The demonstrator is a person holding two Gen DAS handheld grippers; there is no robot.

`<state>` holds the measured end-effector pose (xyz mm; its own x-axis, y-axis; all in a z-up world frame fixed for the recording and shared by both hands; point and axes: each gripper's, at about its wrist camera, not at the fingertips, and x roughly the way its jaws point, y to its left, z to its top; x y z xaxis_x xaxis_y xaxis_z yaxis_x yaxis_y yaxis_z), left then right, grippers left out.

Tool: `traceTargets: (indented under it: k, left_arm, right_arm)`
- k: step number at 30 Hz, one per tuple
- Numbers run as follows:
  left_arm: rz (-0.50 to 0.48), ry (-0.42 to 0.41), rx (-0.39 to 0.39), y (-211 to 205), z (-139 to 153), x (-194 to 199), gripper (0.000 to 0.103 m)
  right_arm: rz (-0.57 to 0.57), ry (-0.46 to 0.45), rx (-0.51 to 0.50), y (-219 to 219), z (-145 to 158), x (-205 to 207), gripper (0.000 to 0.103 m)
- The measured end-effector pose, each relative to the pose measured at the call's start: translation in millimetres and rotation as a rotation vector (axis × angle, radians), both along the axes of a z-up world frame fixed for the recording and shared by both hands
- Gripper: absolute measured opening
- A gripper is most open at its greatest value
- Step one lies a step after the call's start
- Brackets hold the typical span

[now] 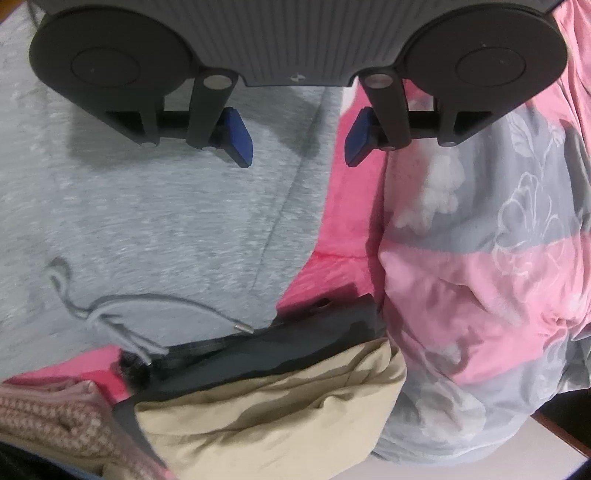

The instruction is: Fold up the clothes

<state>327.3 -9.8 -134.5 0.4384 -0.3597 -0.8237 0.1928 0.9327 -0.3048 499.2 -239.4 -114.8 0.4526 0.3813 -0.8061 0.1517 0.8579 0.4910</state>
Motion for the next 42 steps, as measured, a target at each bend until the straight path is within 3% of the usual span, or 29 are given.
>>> traceTargets:
  k: [10,15,19,24,33,35,42]
  left_arm:
    - [0.023,-0.004,-0.117,4.6,-2.2,3.4,0.041]
    - [0.074,0.027,-0.181,14.8,-4.9,6.3,0.041]
    - [0.089,0.04,-0.18,15.7,-8.3,8.2,0.041]
    - [0.063,0.018,-0.14,6.3,-9.1,7.9,0.041]
    - [0.022,-0.021,-0.103,-3.0,-9.7,3.3,0.018]
    - [0.01,-0.028,-0.104,-4.5,-9.3,1.7,0.008]
    - [-0.041,-0.084,-0.133,-11.4,-0.2,-5.2,0.003]
  right_arm:
    - [0.056,-0.009,0.031,-7.6,2.9,-9.1,0.059]
    - [0.052,-0.074,-0.037,-23.8,14.6,-16.9,0.059]
    - [0.008,-0.088,-0.073,-43.8,17.1,-19.0,0.059]
    - [0.038,-0.066,-0.078,-38.3,9.6,-18.8,0.059]
    - [0.094,-0.061,-0.129,9.3,-2.7,3.5,0.06]
    - [0.101,-0.067,-0.164,19.8,-3.7,9.7,0.066]
    - [0.123,-0.079,-0.274,40.6,-7.7,24.7,0.068]
